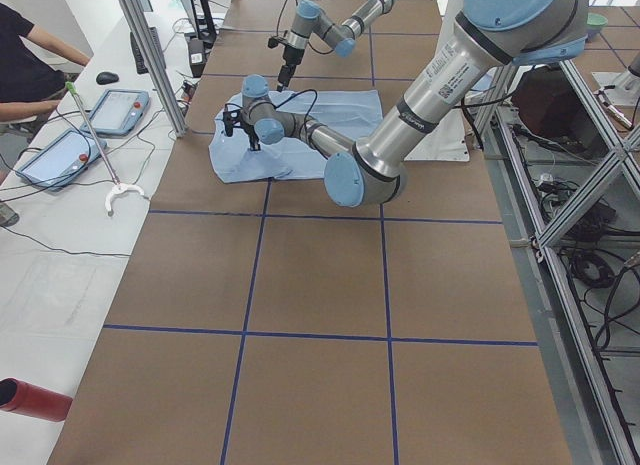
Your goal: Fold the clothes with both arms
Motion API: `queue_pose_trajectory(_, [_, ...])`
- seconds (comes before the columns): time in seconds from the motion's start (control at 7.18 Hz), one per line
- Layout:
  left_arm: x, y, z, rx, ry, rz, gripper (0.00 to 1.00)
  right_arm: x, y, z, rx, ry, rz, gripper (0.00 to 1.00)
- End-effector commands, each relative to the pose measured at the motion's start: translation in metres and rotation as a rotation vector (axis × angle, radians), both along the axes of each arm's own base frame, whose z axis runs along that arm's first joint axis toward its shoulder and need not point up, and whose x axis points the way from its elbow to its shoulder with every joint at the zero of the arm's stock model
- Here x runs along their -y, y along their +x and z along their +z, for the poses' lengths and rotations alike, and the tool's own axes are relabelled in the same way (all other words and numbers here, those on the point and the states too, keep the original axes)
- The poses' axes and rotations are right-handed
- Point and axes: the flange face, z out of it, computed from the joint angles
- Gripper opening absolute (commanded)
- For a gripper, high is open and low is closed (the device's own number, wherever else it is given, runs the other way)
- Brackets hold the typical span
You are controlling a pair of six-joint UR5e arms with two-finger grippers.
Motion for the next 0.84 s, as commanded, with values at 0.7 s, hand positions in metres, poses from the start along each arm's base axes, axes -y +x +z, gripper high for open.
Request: queue_pose_trajectory(0.7, [-0.145, -0.09, -0.051, -0.184, 0.082, 0.052, 0.98, -0.093, 0.013, 0.001, -0.042, -0.215, 0.025, 1.0])
